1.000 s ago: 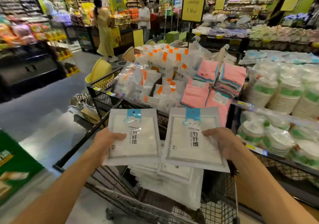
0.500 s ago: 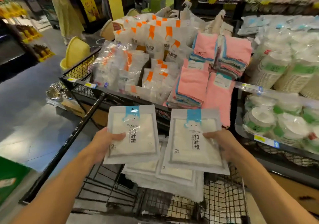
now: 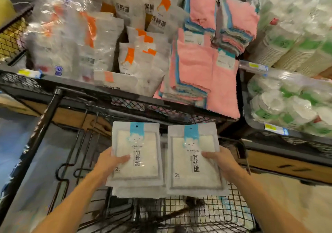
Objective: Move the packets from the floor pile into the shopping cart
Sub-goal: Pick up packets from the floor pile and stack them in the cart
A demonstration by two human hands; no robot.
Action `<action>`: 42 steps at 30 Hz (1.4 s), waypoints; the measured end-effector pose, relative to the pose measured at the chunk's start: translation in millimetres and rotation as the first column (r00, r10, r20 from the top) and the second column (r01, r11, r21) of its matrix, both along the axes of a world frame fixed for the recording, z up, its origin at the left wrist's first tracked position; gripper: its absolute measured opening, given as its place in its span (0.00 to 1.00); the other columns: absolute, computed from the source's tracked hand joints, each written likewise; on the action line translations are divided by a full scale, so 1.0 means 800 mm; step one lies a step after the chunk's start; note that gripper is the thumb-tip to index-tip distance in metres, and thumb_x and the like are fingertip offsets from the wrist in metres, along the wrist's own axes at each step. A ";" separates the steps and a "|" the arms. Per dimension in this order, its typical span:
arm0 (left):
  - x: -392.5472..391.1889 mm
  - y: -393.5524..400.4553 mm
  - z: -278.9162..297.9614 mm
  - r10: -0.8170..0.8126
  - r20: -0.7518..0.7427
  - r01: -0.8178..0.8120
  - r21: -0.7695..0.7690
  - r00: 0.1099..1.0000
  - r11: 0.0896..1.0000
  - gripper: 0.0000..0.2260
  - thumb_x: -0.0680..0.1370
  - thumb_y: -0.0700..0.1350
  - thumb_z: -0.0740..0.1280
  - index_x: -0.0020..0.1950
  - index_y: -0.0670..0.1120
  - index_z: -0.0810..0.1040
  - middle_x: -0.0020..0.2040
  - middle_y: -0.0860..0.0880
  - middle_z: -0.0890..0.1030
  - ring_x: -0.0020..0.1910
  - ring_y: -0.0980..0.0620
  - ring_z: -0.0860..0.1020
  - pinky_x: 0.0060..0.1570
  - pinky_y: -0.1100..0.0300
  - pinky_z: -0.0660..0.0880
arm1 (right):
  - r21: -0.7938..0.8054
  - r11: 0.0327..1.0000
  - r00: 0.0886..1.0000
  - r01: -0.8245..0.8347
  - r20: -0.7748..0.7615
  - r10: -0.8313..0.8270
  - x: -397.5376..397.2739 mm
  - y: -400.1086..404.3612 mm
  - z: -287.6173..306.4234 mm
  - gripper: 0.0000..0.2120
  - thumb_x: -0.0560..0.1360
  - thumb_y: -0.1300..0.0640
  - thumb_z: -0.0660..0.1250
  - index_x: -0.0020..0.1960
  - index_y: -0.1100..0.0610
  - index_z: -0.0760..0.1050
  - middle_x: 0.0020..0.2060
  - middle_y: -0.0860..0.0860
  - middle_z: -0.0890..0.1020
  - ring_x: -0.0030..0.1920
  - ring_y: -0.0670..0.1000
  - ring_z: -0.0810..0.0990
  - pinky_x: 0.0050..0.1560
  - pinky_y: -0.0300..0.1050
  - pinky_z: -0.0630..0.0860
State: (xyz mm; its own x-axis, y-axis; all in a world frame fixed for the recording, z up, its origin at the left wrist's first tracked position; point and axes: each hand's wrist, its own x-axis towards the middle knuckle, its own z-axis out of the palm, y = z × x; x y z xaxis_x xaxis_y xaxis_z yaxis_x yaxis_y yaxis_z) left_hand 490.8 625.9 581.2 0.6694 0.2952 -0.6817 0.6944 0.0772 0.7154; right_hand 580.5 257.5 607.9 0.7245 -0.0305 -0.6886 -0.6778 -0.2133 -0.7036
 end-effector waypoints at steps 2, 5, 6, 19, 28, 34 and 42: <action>-0.002 0.006 -0.028 -0.026 -0.043 0.027 0.022 0.999 0.999 0.14 0.72 0.36 0.78 0.55 0.43 0.81 0.49 0.46 0.87 0.48 0.45 0.85 0.49 0.47 0.82 | -0.032 0.999 0.999 0.002 -0.036 -0.003 -0.003 0.008 -0.028 0.16 0.74 0.67 0.75 0.61 0.62 0.78 0.49 0.56 0.88 0.48 0.58 0.88 0.54 0.62 0.84; -0.001 0.006 -0.063 -0.062 -0.070 0.066 0.062 0.996 0.996 0.13 0.73 0.36 0.77 0.54 0.45 0.80 0.46 0.51 0.85 0.44 0.51 0.83 0.36 0.60 0.78 | -0.053 0.999 0.996 -0.014 -0.087 0.010 0.001 0.022 -0.066 0.14 0.75 0.66 0.74 0.59 0.61 0.77 0.49 0.56 0.88 0.46 0.57 0.89 0.44 0.54 0.85; 0.001 0.005 -0.070 -0.072 -0.078 0.077 0.068 0.994 0.995 0.12 0.73 0.36 0.77 0.55 0.45 0.80 0.46 0.52 0.85 0.43 0.53 0.83 0.34 0.63 0.77 | -0.050 0.999 0.996 -0.019 -0.093 0.014 0.002 0.026 -0.074 0.14 0.75 0.65 0.74 0.60 0.61 0.78 0.49 0.56 0.88 0.46 0.57 0.89 0.44 0.54 0.85; 0.011 -0.040 -0.132 -0.137 -0.235 0.255 0.603 0.962 0.756 0.31 0.70 0.49 0.80 0.63 0.47 0.64 0.58 0.44 0.76 0.54 0.40 0.78 0.47 0.43 0.79 | -0.709 0.697 0.988 -0.104 0.005 0.152 -0.002 0.072 -0.167 0.25 0.70 0.42 0.80 0.54 0.56 0.73 0.46 0.51 0.82 0.43 0.53 0.83 0.41 0.53 0.83; 0.022 -0.060 -0.087 -0.546 -0.424 0.507 0.862 0.723 0.003 0.32 0.75 0.60 0.69 0.76 0.48 0.71 0.75 0.41 0.70 0.74 0.42 0.69 0.68 0.37 0.67 | -0.901 0.331 0.761 -0.280 0.001 0.648 0.008 0.054 -0.110 0.35 0.74 0.33 0.69 0.73 0.52 0.66 0.64 0.50 0.73 0.66 0.53 0.72 0.69 0.59 0.69; 0.038 -0.089 0.028 -0.515 -0.420 0.473 0.881 0.747 -0.032 0.30 0.82 0.63 0.47 0.82 0.52 0.60 0.82 0.44 0.58 0.81 0.44 0.56 0.76 0.34 0.51 | -0.940 0.218 0.641 -0.264 -0.002 0.767 0.025 0.013 -0.007 0.35 0.79 0.32 0.58 0.79 0.49 0.63 0.77 0.52 0.67 0.79 0.56 0.60 0.78 0.70 0.50; 0.025 -0.145 0.202 -0.489 -0.292 0.326 0.945 0.822 -0.017 0.29 0.83 0.63 0.47 0.83 0.55 0.56 0.83 0.46 0.55 0.82 0.45 0.51 0.78 0.35 0.47 | -0.942 0.306 0.620 -0.137 0.159 0.769 0.006 -0.037 0.142 0.30 0.79 0.33 0.54 0.74 0.49 0.70 0.70 0.53 0.75 0.74 0.58 0.67 0.75 0.73 0.54</action>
